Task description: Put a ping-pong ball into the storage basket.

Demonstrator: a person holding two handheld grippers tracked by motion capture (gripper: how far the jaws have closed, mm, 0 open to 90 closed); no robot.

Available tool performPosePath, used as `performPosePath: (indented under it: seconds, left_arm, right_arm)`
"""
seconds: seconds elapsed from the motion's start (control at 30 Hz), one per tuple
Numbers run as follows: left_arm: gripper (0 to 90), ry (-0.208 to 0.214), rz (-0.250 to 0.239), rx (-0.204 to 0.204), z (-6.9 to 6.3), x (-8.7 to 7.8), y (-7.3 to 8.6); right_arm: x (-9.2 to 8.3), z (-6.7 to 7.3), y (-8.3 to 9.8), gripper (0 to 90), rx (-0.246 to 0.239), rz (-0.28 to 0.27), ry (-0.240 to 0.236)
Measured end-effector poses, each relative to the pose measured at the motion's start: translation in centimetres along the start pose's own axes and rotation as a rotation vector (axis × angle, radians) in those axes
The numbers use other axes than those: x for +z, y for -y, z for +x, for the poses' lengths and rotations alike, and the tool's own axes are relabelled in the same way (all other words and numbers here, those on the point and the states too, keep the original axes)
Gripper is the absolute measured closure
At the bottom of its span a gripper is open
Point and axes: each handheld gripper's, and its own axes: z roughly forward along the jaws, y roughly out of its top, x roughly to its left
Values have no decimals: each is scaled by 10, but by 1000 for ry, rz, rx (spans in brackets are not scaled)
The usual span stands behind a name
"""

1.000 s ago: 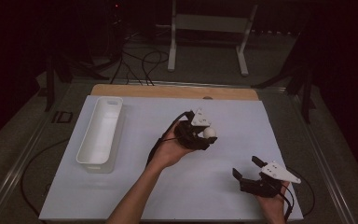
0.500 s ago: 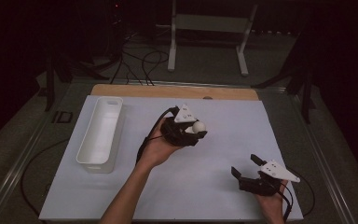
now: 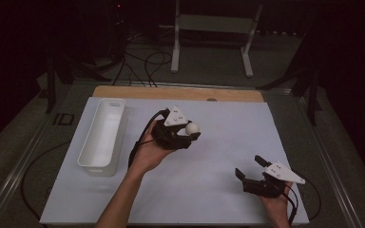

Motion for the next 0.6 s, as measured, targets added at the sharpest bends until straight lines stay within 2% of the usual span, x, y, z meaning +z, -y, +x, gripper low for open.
performPosePath:
  seconds: [0.27,0.6]
  left_arm:
    - [511,-22,-14,-13,6,-15,9]
    - [511,-51,-20,-36,15,-32,18]
  right_arm:
    - [2,-2,-2,84,16,-9,-17]
    - [2,-2,-5,84,13,-21,-25]
